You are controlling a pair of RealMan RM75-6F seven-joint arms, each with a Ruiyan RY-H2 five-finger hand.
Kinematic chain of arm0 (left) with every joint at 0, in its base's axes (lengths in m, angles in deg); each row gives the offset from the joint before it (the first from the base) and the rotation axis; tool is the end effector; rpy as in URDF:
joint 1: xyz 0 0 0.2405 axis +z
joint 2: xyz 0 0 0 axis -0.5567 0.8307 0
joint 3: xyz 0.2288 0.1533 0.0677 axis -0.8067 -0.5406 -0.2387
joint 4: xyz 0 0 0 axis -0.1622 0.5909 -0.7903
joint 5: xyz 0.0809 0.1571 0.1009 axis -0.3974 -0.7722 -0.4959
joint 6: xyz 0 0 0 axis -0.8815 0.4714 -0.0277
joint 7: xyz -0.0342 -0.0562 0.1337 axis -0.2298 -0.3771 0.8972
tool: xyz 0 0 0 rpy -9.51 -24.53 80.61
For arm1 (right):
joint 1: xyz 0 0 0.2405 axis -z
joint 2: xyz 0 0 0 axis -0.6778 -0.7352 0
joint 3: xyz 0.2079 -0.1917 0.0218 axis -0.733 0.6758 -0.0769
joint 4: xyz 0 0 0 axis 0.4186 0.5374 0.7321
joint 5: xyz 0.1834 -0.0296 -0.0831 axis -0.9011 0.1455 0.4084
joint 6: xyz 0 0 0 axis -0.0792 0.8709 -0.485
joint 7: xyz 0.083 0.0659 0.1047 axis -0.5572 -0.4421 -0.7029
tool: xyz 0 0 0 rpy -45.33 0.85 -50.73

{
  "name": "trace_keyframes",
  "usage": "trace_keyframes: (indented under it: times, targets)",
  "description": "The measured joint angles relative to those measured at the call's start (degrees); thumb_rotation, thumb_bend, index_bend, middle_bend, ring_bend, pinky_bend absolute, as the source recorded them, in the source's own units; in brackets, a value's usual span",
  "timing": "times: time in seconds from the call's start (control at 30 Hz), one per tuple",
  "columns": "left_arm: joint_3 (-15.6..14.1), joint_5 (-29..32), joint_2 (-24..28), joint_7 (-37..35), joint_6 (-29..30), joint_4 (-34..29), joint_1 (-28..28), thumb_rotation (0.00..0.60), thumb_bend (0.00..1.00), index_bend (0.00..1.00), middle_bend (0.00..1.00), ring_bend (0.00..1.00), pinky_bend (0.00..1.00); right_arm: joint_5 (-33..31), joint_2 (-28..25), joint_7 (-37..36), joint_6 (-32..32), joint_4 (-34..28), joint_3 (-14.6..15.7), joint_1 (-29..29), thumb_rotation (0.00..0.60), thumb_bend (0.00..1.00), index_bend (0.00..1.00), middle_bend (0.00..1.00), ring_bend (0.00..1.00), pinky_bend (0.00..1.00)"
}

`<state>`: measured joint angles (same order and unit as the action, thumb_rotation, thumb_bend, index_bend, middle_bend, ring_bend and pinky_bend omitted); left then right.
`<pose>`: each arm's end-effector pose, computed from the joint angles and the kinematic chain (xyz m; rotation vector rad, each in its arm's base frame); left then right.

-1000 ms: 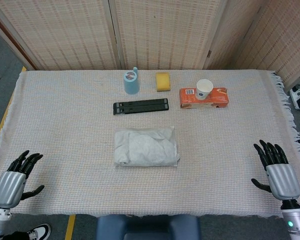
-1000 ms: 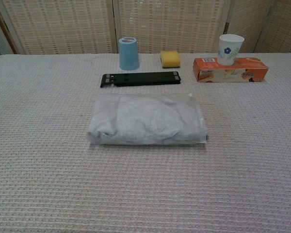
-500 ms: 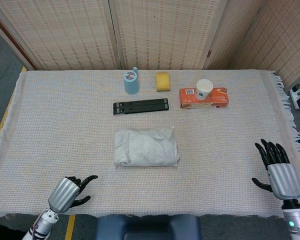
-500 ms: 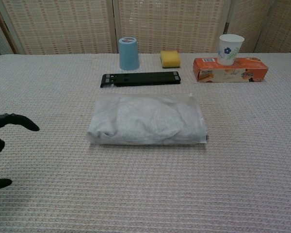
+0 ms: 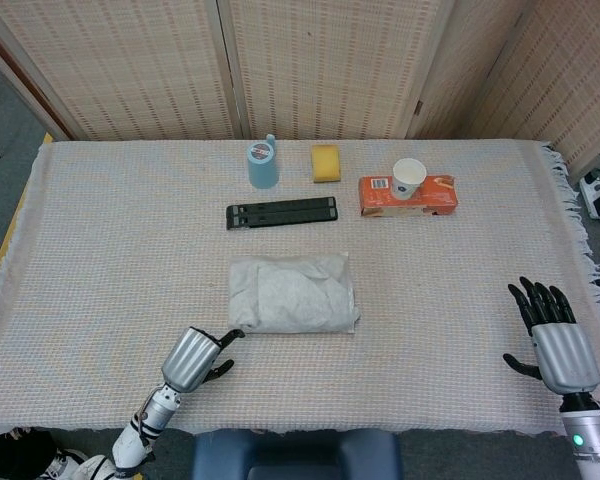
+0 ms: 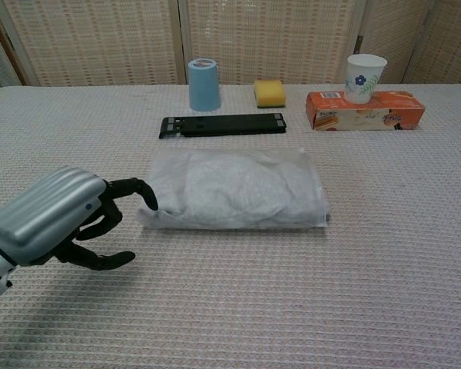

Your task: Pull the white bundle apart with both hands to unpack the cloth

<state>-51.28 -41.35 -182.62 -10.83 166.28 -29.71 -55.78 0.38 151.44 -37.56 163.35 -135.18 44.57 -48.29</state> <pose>-0.2098 0.2502 -0.0643 -1.8424 -0.6315 -1.2885 -0.3339 -0.1910 0.1597 1.4646 -0.8429 0.7904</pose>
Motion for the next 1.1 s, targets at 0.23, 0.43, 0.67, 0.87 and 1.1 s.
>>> trace_keyframes:
  times: [0.23,0.43,0.67,0.87,1.1]
  targets:
    - [1.91,2.58,-5.21,0.82,-0.75,8.02,-3.14,0.600,0.31,0.42,1.00,1.00,1.00,-0.82,-0.03,0.17,-0.49,0.00,-0.24,-0.17,0.600,0.05,0.00,0.00,0.00,0.00]
    - [2.72,4.38,-8.00,0.50,-0.76,13.41,-5.25,0.600,0.32,0.44,1.00,1.00,1.00,-1.40,0.09,0.56,-1.66,0.10,-0.29,-0.68,0.600,0.05,0.00,0.00,0.00,0.00]
    - [2.73,5.30,-10.14,-0.98,0.72,17.84,-6.61,0.600,0.32,0.49,1.00,1.00,1.00,-1.65,-0.03,0.57,-2.24,-0.07,-0.16,-0.90,0.600,0.05,0.00,0.00,0.00,0.00]
    - [2.35,6.02,-12.19,-2.48,1.14,22.39,-7.64,0.600,0.35,0.57,1.00,1.00,1.00,-1.79,-0.24,0.62,-2.88,-0.33,0.03,-1.16,0.600,0.05,0.00,0.00,0.00,0.00]
    - [1.42,6.72,-14.67,-4.76,1.96,27.09,-9.01,0.600,0.48,0.64,1.00,1.00,1.00,-1.98,0.00,1.31,-3.37,-0.34,0.22,-1.36,0.600,0.05,0.00,0.00,0.00,0.00]
